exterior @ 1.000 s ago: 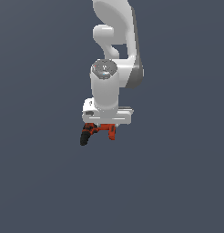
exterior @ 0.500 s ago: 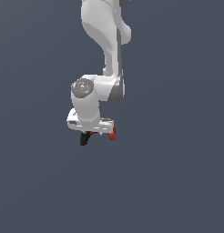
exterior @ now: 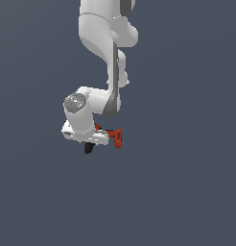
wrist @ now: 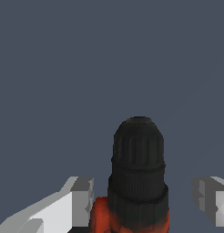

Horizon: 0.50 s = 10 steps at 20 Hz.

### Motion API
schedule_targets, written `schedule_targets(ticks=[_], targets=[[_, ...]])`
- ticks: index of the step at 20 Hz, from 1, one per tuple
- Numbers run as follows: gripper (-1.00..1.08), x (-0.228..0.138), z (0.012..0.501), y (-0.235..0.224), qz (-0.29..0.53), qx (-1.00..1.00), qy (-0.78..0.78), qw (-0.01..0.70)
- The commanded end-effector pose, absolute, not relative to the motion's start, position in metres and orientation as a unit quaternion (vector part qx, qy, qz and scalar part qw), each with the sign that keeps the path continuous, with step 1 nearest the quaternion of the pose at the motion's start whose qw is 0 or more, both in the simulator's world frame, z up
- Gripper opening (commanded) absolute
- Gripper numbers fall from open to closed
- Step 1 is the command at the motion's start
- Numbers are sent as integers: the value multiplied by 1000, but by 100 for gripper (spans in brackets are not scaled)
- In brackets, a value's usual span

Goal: Pick up the object and move it to a goal position.

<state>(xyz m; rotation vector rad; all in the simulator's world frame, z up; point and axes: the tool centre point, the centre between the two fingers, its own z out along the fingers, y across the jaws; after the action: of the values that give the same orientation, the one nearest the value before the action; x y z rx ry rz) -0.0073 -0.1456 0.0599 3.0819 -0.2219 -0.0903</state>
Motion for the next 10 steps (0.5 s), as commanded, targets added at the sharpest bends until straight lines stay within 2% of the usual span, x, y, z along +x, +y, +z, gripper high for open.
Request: schedule_targets(ticks=[1, 10], targets=[[68, -7, 60, -146, -29, 997, -72, 25], [68, -9, 35, -148, -29, 997, -72, 26]])
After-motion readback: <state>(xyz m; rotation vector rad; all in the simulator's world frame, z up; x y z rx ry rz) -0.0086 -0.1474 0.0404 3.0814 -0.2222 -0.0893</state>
